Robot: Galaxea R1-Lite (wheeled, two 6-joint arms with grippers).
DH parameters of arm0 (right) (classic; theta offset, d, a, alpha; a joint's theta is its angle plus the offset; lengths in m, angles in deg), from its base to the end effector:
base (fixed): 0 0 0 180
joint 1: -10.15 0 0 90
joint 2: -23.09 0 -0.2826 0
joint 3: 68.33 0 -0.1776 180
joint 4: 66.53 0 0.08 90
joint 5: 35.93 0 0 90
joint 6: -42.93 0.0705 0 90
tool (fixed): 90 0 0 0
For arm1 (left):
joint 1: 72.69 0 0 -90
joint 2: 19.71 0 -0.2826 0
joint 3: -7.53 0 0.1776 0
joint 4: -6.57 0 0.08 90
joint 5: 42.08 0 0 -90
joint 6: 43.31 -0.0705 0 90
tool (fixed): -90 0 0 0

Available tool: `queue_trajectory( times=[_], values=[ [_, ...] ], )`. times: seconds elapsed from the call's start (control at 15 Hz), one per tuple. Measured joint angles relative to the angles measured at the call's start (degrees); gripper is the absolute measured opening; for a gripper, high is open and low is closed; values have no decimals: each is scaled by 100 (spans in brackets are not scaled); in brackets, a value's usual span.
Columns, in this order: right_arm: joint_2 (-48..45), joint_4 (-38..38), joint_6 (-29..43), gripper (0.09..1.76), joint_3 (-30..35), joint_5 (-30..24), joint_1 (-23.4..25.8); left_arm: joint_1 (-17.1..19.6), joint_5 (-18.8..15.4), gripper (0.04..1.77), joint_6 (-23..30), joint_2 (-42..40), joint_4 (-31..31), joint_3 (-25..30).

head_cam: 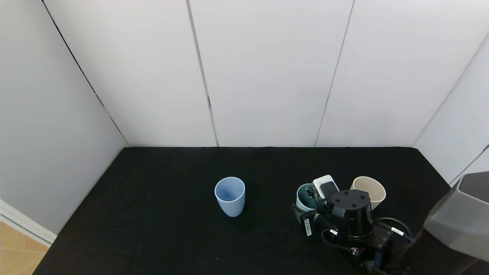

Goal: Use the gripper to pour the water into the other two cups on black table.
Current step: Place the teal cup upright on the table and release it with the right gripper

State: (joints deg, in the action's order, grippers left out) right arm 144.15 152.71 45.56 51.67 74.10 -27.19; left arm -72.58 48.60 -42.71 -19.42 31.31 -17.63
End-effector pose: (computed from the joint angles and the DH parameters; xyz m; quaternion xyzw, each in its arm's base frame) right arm 0.3068 0.2037 0.0323 -0.0685 0.1694 0.1439 0.9726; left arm 0.0290 0.0009 0.0765 -0.0052 -0.0012 0.0069 1.0000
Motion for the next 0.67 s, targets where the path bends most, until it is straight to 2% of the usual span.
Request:
queue_trajectory(
  times=[0.47,0.67],
  values=[
    [167,24,0,120,11,6,-9,-1,0,172,-2,0,0,0],
    [176,29,1,135,15,6,-9,0,-2,172,-2,0,1,0]
  ],
)
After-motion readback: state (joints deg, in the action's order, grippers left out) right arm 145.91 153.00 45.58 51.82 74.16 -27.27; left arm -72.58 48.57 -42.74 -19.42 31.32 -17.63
